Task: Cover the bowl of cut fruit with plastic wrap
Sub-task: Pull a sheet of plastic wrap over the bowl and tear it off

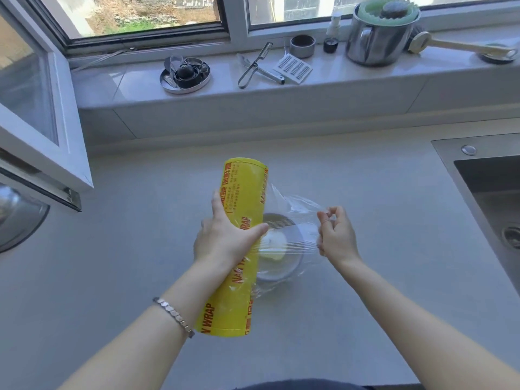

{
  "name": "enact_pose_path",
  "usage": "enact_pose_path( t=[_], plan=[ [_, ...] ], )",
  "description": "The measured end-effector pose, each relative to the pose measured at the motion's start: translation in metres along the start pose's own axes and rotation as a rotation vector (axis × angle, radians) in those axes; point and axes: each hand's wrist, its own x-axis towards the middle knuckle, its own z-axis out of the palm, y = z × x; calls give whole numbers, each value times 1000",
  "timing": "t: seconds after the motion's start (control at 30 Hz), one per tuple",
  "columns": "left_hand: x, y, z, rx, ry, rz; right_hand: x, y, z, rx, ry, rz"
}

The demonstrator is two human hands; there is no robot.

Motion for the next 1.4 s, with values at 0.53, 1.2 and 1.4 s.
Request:
enact_pose_path(
  t=[0.53, 1.2, 1.4],
  plan=[
    [22, 11, 38, 300, 5, -131, 32, 47, 23, -2, -49, 456],
    [20, 15, 47, 277, 31, -128, -30, 56, 5, 511, -108, 540],
    [18, 17, 48, 279, 24, -128, -32, 67, 9, 352, -189, 563]
  ],
)
